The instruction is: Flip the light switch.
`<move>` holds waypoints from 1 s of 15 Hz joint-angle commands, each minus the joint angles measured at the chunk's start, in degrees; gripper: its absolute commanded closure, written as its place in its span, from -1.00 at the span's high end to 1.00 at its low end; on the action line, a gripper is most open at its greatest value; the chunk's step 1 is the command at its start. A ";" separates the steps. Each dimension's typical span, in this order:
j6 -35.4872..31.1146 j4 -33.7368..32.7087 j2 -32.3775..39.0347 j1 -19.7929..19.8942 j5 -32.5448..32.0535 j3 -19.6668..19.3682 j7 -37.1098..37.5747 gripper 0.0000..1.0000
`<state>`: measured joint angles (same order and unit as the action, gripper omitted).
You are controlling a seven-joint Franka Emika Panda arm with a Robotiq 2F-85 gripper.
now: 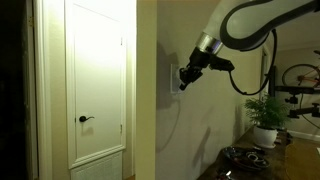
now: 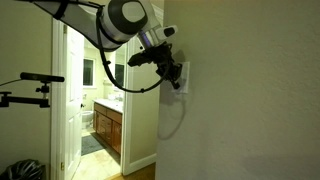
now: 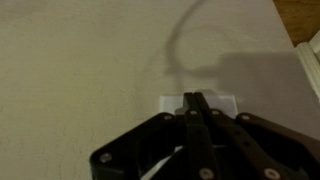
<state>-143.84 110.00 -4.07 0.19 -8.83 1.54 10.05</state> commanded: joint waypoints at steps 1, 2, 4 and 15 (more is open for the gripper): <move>5.76 2.87 -3.36 -0.17 0.34 0.04 -0.73 -0.91; 7.34 3.07 -3.64 -0.17 0.50 0.06 -0.65 -0.91; 10.37 3.28 -3.94 -0.20 0.94 0.07 -0.87 -0.91; 24.11 4.63 -3.41 -0.16 5.37 -0.29 -3.85 -0.92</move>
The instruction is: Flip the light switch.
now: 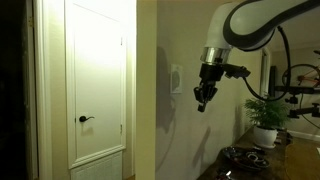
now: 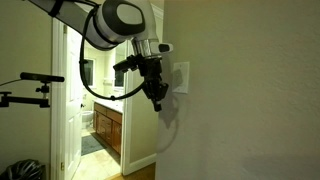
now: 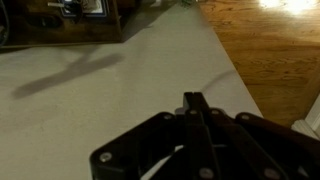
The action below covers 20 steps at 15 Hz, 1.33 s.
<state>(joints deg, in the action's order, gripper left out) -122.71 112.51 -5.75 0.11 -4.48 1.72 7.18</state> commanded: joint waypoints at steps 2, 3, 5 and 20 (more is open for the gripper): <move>5.22 2.73 -1.79 0.02 0.93 -0.59 -0.91 -0.91; 6.16 3.04 -1.83 0.08 0.67 -0.62 -0.71 -0.91; 8.01 3.78 -1.95 0.17 -0.23 -0.68 -0.60 -0.42; 9.20 3.75 -0.09 0.05 -1.11 -0.83 -0.17 0.68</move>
